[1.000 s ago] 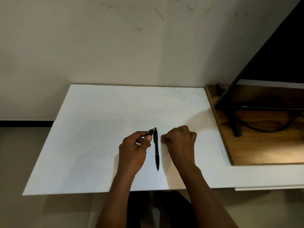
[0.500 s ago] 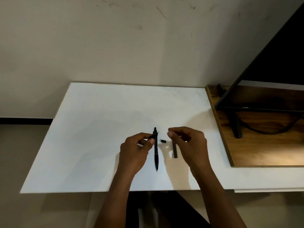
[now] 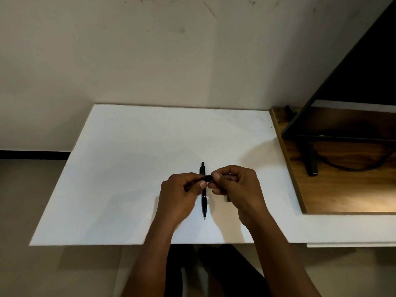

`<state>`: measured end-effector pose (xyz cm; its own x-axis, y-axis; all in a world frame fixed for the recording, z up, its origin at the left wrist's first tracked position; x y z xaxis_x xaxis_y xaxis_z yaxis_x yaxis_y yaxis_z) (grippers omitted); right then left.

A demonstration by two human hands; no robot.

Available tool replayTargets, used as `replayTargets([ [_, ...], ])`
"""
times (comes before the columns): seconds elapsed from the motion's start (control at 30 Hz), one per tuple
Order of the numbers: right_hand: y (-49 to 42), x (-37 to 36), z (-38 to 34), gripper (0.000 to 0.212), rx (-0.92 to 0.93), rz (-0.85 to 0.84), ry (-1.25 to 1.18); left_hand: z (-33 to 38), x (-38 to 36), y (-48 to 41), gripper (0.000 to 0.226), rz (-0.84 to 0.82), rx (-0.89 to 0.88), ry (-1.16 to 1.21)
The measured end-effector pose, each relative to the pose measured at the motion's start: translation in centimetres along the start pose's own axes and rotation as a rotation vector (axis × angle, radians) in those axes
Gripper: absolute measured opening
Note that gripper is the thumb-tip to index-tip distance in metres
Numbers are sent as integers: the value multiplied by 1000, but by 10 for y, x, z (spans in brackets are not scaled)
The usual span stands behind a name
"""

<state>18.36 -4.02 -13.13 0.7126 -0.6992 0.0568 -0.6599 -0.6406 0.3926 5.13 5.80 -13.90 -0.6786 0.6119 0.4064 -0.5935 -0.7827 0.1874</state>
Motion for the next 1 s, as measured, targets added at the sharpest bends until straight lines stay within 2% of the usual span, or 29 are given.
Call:
replayTargets([
  [0.2, -1, 5, -1, 7, -19, 83, -65, -5, 5, 1, 16, 9, 20, 33],
  [0.3, 0, 18, -7, 12, 90, 145, 268, -8, 10, 1, 13, 62, 32, 53],
  [0.37, 1, 13, -6, 13, 130, 98, 469, -10, 15, 0, 13, 105, 43, 78],
  [0.53, 0, -2, 3, 8, 183, 19, 777, -12, 16, -1, 15, 136, 49, 94],
  [0.87, 1, -19, 3, 12, 260, 53, 995, -13, 15, 0, 14, 136, 55, 98],
  [1.0, 0, -18, 4, 10, 259, 73, 983, -14, 16, 0, 13, 136, 58, 99],
])
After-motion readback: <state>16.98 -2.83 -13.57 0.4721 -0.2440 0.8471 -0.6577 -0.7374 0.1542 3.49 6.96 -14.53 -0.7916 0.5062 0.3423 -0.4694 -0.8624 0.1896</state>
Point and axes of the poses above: each hand's wrist, its own y-axis away from the middle knuckle, its own x-axis out of the back of the hand, z = x × y, the point moved 6 cm from there along -y, towards the middle knuckle, and after that the axes turned 2 degrees about -x, right-handed, at the moved point
